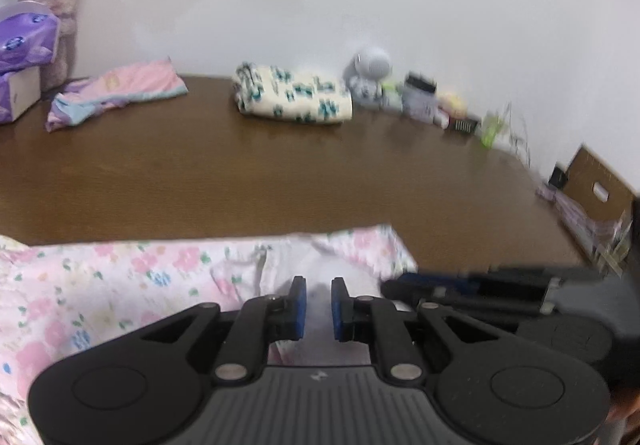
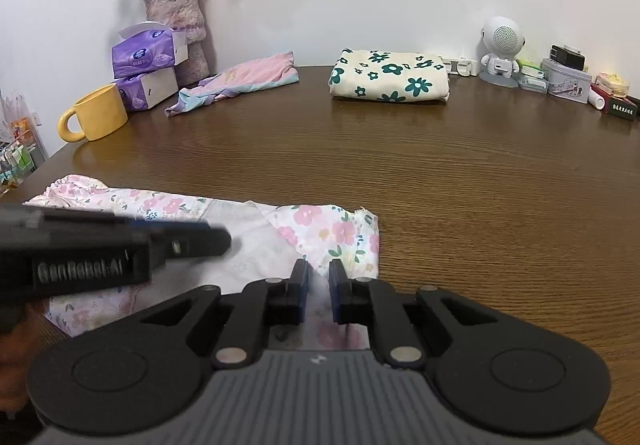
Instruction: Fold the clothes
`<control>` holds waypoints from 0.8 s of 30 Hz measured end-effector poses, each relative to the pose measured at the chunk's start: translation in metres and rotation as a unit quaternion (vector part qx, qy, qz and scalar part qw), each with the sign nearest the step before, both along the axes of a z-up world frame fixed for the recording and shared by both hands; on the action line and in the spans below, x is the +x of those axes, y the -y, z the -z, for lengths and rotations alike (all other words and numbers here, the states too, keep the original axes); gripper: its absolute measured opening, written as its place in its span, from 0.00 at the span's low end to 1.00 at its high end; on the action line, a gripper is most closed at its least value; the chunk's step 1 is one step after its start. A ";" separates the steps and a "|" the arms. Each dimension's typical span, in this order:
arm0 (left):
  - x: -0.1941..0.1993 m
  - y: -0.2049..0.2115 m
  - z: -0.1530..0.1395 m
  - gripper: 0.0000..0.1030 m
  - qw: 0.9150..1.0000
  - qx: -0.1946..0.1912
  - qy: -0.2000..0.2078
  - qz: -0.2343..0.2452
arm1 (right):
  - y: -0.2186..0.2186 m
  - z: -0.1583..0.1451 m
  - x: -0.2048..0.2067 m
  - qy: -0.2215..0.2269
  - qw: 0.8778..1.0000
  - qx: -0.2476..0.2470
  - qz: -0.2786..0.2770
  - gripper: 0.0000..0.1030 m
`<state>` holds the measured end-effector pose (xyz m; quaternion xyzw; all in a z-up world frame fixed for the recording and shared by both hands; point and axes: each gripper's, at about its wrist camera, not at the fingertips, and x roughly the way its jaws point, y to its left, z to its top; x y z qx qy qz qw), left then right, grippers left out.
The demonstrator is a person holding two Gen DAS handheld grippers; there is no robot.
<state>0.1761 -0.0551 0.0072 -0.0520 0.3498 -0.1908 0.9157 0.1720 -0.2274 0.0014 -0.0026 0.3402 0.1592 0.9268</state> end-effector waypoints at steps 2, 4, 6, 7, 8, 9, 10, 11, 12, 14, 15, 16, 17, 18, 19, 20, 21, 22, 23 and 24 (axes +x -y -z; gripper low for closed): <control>0.001 0.001 0.002 0.14 1.000 0.003 -0.001 0.001 | 0.001 0.000 0.000 -0.001 1.000 0.001 0.001 0.10; 0.002 0.000 0.003 0.14 1.000 0.002 -0.001 0.001 | 0.004 -0.003 -0.003 0.003 1.000 0.006 0.005 0.10; 0.000 0.002 0.004 0.14 1.000 0.005 0.003 0.001 | 0.007 -0.008 -0.007 0.010 1.000 0.011 0.008 0.10; 0.000 0.002 0.004 0.14 1.000 0.007 0.005 0.001 | 0.009 -0.010 -0.011 0.015 1.000 0.015 0.010 0.10; -0.001 0.002 0.004 0.14 1.000 0.008 0.005 0.001 | 0.012 -0.013 -0.016 0.019 1.000 0.020 0.012 0.10; -0.001 0.002 0.004 0.14 1.000 0.007 0.005 0.001 | 0.014 -0.016 -0.021 0.023 0.999 0.025 0.014 0.10; -0.001 0.002 0.004 0.14 1.000 0.007 0.005 0.001 | 0.017 -0.018 -0.025 0.024 0.999 0.030 0.016 0.10; -0.001 0.002 0.004 0.14 1.000 0.007 0.005 0.001 | 0.020 -0.018 -0.027 0.019 0.999 0.035 0.018 0.10; -0.001 0.002 0.004 0.14 1.000 0.007 0.005 0.001 | 0.022 -0.017 -0.030 0.012 0.999 0.040 0.019 0.10; -0.001 0.002 0.004 0.14 1.000 0.007 0.005 0.001 | 0.026 -0.011 -0.030 -0.009 0.999 0.050 0.016 0.10; 0.000 0.002 0.003 0.14 1.000 0.006 0.004 0.000 | 0.026 -0.008 -0.029 -0.018 0.998 0.053 0.016 0.10; 0.000 0.001 0.002 0.14 1.000 0.003 0.003 -0.001 | 0.027 -0.006 -0.028 -0.027 0.998 0.054 0.014 0.10; 0.000 -0.001 0.001 0.13 1.000 -0.003 0.001 -0.002 | 0.026 -0.004 -0.027 -0.032 0.998 0.054 0.013 0.10; 0.000 -0.002 -0.001 0.13 1.000 -0.008 -0.002 -0.004 | 0.026 -0.004 -0.028 -0.032 0.998 0.052 0.013 0.10; 0.001 -0.004 -0.003 0.11 1.000 -0.013 -0.004 -0.005 | 0.025 -0.004 -0.028 -0.032 0.998 0.051 0.012 0.10; -0.001 -0.004 -0.006 0.09 1.000 -0.016 -0.001 -0.002 | 0.024 -0.003 -0.029 -0.030 0.998 0.049 0.013 0.10; -0.004 -0.004 -0.009 0.09 1.000 -0.017 0.005 0.005 | 0.022 -0.003 -0.029 -0.027 0.999 0.045 0.013 0.10; -0.009 -0.002 -0.013 0.09 1.000 -0.017 0.010 0.015 | 0.020 -0.003 -0.031 -0.022 0.999 0.037 0.014 0.10; -0.013 0.000 -0.016 0.10 0.999 -0.016 0.015 0.027 | 0.017 -0.003 -0.032 -0.019 0.999 0.030 0.015 0.10; -0.018 0.003 -0.018 0.10 0.999 -0.015 0.016 0.039 | 0.015 -0.002 -0.033 -0.016 0.999 0.025 0.016 0.10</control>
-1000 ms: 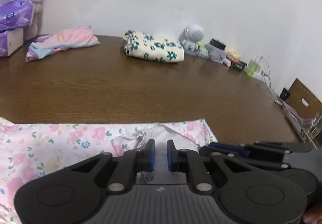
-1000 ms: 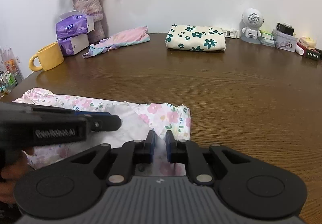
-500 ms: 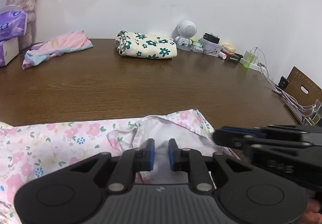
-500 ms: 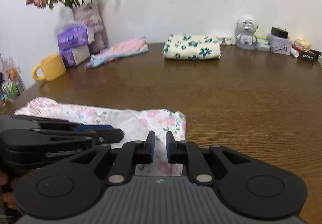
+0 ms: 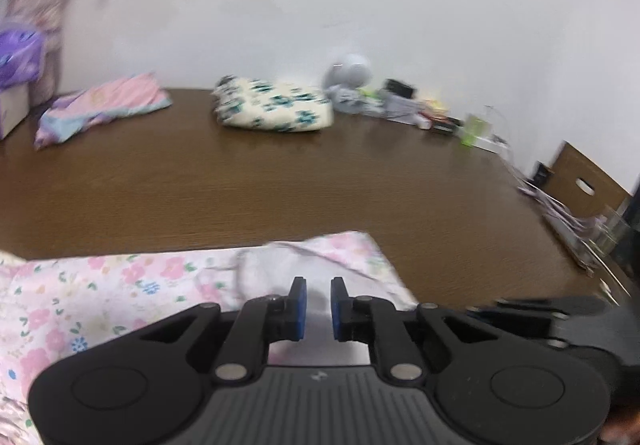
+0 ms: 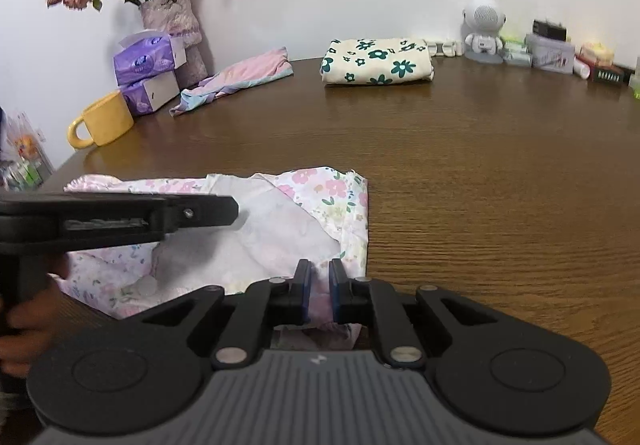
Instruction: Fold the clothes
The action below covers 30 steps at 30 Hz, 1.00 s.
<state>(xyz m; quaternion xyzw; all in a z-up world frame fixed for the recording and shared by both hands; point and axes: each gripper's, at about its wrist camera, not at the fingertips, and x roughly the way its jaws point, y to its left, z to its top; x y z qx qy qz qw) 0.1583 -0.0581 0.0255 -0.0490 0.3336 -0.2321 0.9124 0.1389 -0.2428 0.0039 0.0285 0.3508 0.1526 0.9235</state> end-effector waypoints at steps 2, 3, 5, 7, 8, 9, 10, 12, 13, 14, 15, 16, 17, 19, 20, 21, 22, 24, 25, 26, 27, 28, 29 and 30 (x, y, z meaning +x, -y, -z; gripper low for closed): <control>-0.008 0.005 -0.002 0.10 1.000 0.005 -0.006 0.023 | -0.002 0.000 -0.001 0.003 1.000 -0.004 0.003 0.10; -0.011 0.008 -0.002 0.10 0.999 0.009 -0.009 0.032 | -0.002 0.000 -0.001 0.003 1.000 -0.004 0.005 0.10; -0.015 0.012 0.001 0.10 0.999 0.018 -0.014 0.044 | 0.001 0.001 -0.001 0.002 1.000 0.003 0.006 0.10; -0.017 0.016 0.005 0.10 0.998 0.029 -0.023 0.048 | 0.001 0.001 -0.001 0.003 1.000 0.003 0.006 0.10; -0.016 0.017 0.008 0.10 0.998 0.034 -0.029 0.049 | 0.001 0.001 -0.001 0.003 1.000 0.003 0.007 0.10; -0.015 0.019 0.012 0.10 0.997 0.038 -0.036 0.051 | 0.002 0.000 -0.002 0.001 1.000 0.006 0.011 0.10; -0.015 0.019 0.014 0.11 0.997 0.041 -0.038 0.051 | 0.005 -0.001 -0.003 -0.003 1.000 0.016 0.017 0.10; -0.017 0.019 0.015 0.11 0.997 0.043 -0.034 0.053 | 0.013 -0.006 -0.009 -0.005 0.999 0.034 0.029 0.10; -0.018 0.019 0.016 0.11 0.997 0.045 -0.031 0.054 | 0.016 -0.008 -0.014 -0.001 0.999 0.034 0.035 0.10; -0.019 0.020 0.016 0.11 0.997 0.047 -0.028 0.054 | 0.017 -0.009 -0.019 0.004 0.999 0.032 0.040 0.10; -0.020 0.020 0.016 0.11 0.997 0.049 -0.026 0.054 | 0.019 -0.010 -0.022 0.005 0.999 0.032 0.043 0.10; -0.021 0.021 0.016 0.11 0.997 0.051 -0.024 0.055 | 0.020 -0.009 -0.024 0.002 0.998 0.034 0.043 0.10; -0.021 0.021 0.016 0.11 0.997 0.051 -0.023 0.055 | 0.020 -0.007 -0.024 -0.001 0.998 0.036 0.044 0.10; -0.021 0.021 0.016 0.11 0.997 0.049 -0.024 0.054 | 0.020 -0.004 -0.024 -0.008 0.998 0.036 0.049 0.10; -0.021 0.020 0.015 0.11 0.997 0.046 -0.026 0.053 | 0.019 -0.002 -0.023 -0.011 0.998 0.035 0.050 0.10; -0.021 0.019 0.014 0.11 0.997 0.043 -0.027 0.052 | 0.018 0.000 -0.023 -0.011 0.998 0.034 0.051 0.10; -0.022 0.018 0.012 0.11 0.998 0.040 -0.026 0.052 | 0.017 0.001 -0.023 -0.010 0.998 0.030 0.051 0.10; -0.025 0.016 0.007 0.11 0.998 0.038 -0.017 0.051 | 0.013 0.002 -0.024 -0.004 0.999 0.019 0.050 0.10; -0.028 0.016 0.004 0.11 0.998 0.039 -0.009 0.050 | 0.011 0.002 -0.026 -0.001 0.999 0.012 0.049 0.10; -0.029 0.017 0.003 0.11 0.998 0.041 -0.004 0.052 | 0.010 0.002 -0.026 0.001 0.999 0.008 0.049 0.10; -0.030 0.019 0.003 0.11 0.997 0.043 -0.003 0.058 | 0.009 0.002 -0.026 0.002 0.999 0.007 0.049 0.10; -0.032 0.021 0.003 0.11 0.997 0.045 -0.003 0.063 | 0.009 0.002 -0.026 0.003 0.999 0.006 0.049 0.10; -0.032 0.024 0.004 0.11 0.996 0.051 -0.007 0.069 | 0.010 0.002 -0.026 0.003 0.999 0.008 0.049 0.10; -0.031 0.027 0.007 0.11 0.995 0.060 -0.012 0.073 | 0.011 0.002 -0.026 0.002 0.999 0.012 0.049 0.10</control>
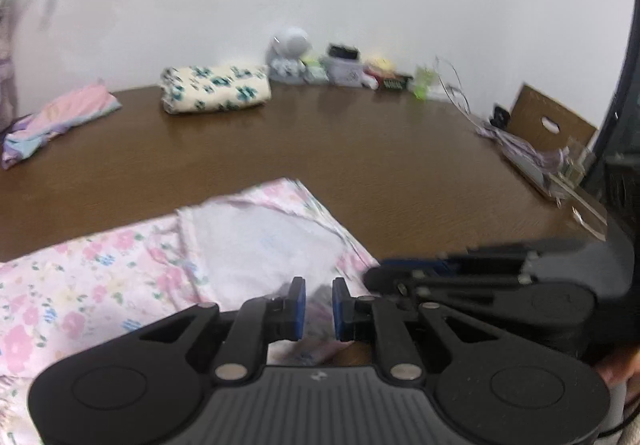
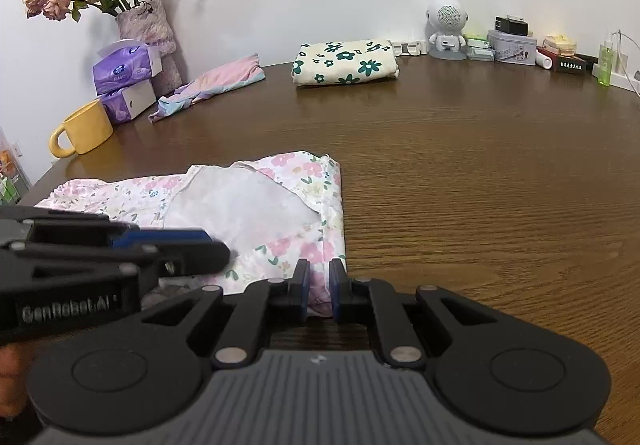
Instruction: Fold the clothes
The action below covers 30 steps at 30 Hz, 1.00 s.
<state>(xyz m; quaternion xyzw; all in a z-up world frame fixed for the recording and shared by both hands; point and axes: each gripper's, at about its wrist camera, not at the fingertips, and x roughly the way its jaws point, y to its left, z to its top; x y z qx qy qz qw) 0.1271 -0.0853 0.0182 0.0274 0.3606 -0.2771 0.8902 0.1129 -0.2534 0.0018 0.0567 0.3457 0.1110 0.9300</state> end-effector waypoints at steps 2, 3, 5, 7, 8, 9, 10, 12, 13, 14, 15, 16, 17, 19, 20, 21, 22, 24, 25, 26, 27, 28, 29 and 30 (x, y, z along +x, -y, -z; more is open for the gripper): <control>0.000 0.005 0.006 0.11 1.000 0.018 -0.001 0.004 | 0.005 0.001 0.001 -0.005 1.000 0.022 0.005 0.10; -0.001 0.006 0.007 0.11 1.000 0.022 0.006 0.005 | 0.011 0.001 0.001 -0.009 0.999 0.043 0.010 0.10; -0.003 0.005 0.008 0.11 1.000 0.024 0.009 0.006 | 0.024 0.002 0.000 -0.015 0.996 0.088 0.018 0.10; -0.004 0.005 0.009 0.11 1.000 0.024 0.011 0.007 | 0.034 0.000 -0.007 -0.009 0.993 0.111 0.023 0.10; -0.005 0.006 0.010 0.11 1.000 0.025 0.013 0.007 | 0.038 -0.001 -0.009 -0.006 0.993 0.118 0.027 0.10; -0.005 0.006 0.010 0.11 1.000 0.025 0.013 0.006 | 0.041 0.000 -0.012 -0.005 0.992 0.123 0.030 0.11; -0.005 0.006 0.010 0.11 1.000 0.025 0.013 0.006 | 0.044 0.000 -0.014 -0.006 0.991 0.130 0.032 0.11; -0.005 0.006 0.010 0.11 1.000 0.023 0.012 0.004 | 0.049 0.004 -0.016 -0.013 0.988 0.151 0.034 0.14; -0.005 0.005 0.010 0.11 1.000 0.022 0.011 0.004 | 0.052 0.007 -0.017 -0.017 0.986 0.163 0.035 0.19; -0.005 0.005 0.010 0.11 1.000 0.019 0.010 0.003 | 0.054 0.009 -0.018 -0.021 0.984 0.174 0.036 0.21; -0.005 0.004 0.010 0.11 1.000 0.017 0.009 0.002 | 0.056 0.012 -0.019 -0.024 0.981 0.187 0.038 0.22; -0.005 0.003 0.010 0.11 1.000 0.016 0.008 0.001 | 0.057 0.014 -0.019 -0.026 0.979 0.199 0.040 0.22; -0.005 0.003 0.010 0.11 1.000 0.014 0.007 0.001 | 0.059 0.017 -0.020 -0.027 0.976 0.211 0.044 0.22; -0.004 0.002 0.010 0.11 1.000 0.010 0.005 -0.001 | 0.061 0.021 -0.020 -0.031 0.971 0.231 0.057 0.22; -0.004 0.001 0.010 0.11 1.000 0.008 0.003 -0.002 | 0.062 0.024 -0.020 -0.033 0.968 0.240 0.064 0.22; -0.003 0.001 0.010 0.11 1.000 0.005 0.001 -0.002 | 0.062 0.026 -0.020 -0.036 0.965 0.250 0.071 0.22; -0.003 0.000 0.010 0.11 1.000 0.002 -0.001 -0.003 | 0.063 0.028 -0.020 -0.037 0.962 0.260 0.079 0.21; -0.001 -0.002 0.010 0.11 1.000 -0.005 -0.005 -0.004 | 0.064 0.031 -0.021 -0.036 0.956 0.276 0.092 0.21; -0.001 -0.003 0.010 0.11 1.000 -0.007 -0.007 -0.004 | 0.064 0.033 -0.021 -0.035 0.954 0.282 0.097 0.21; 0.000 -0.004 0.010 0.11 1.000 -0.009 -0.008 -0.004 | 0.063 0.034 -0.021 -0.034 0.952 0.287 0.100 0.21; 0.000 -0.005 0.010 0.11 1.000 -0.011 -0.009 -0.004 | 0.062 0.035 -0.021 -0.033 0.951 0.290 0.102 0.21; 0.001 -0.005 0.010 0.11 1.000 -0.013 -0.010 -0.004 | 0.061 0.036 -0.020 -0.033 0.950 0.293 0.104 0.20; 0.001 -0.006 0.010 0.11 1.000 -0.014 -0.011 -0.004 | 0.060 0.036 -0.019 -0.033 0.949 0.294 0.106 0.21; 0.001 -0.006 0.010 0.11 1.000 -0.016 -0.012 -0.004 | 0.059 0.036 -0.019 -0.033 0.949 0.296 0.107 0.20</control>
